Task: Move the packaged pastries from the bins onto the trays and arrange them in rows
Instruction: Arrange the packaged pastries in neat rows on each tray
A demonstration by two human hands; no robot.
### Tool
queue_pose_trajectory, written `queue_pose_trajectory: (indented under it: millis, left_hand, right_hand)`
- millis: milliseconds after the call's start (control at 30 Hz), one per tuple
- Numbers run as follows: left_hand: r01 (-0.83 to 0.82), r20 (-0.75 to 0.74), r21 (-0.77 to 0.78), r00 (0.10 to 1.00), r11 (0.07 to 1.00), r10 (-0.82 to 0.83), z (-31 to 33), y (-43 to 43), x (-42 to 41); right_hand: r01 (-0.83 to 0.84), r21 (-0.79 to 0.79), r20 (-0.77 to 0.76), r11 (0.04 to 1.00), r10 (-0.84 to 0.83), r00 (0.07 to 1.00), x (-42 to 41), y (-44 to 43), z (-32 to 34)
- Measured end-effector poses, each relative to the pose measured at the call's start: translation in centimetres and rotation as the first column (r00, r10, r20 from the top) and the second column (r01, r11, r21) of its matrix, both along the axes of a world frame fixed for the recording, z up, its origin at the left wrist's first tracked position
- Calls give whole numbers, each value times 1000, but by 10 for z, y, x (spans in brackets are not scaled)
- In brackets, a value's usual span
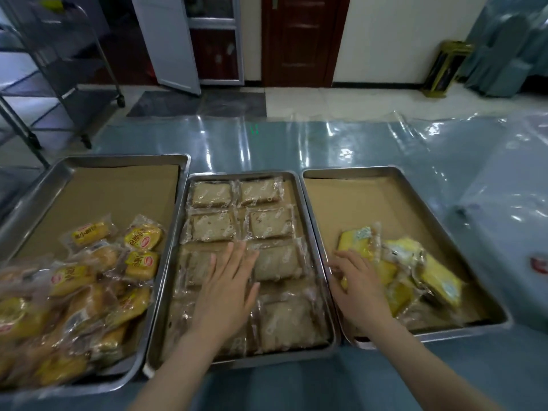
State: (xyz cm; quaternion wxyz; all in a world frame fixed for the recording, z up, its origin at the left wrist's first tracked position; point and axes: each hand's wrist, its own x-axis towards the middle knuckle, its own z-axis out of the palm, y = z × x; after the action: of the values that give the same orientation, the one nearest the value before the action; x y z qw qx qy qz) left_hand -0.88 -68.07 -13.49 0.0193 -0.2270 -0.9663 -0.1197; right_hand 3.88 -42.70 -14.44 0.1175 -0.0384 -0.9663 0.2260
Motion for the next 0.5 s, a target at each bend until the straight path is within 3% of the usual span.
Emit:
queue_pose_trajectory:
  millis: [133,333,500]
  left_hand:
    - [49,-18,11,999,999,-49,6,28,18]
    - [39,-22,50,999,998,-38,5,73,36]
    - [14,-3,9,1000,1000,-14,-1,109,48]
  right_hand:
    - [147,-21,-38,989,-148,988,25,40,10]
    - [364,-124,261,923,-323,910,3,86,17]
    - [211,50,443,976,-211,872,-38,109,19]
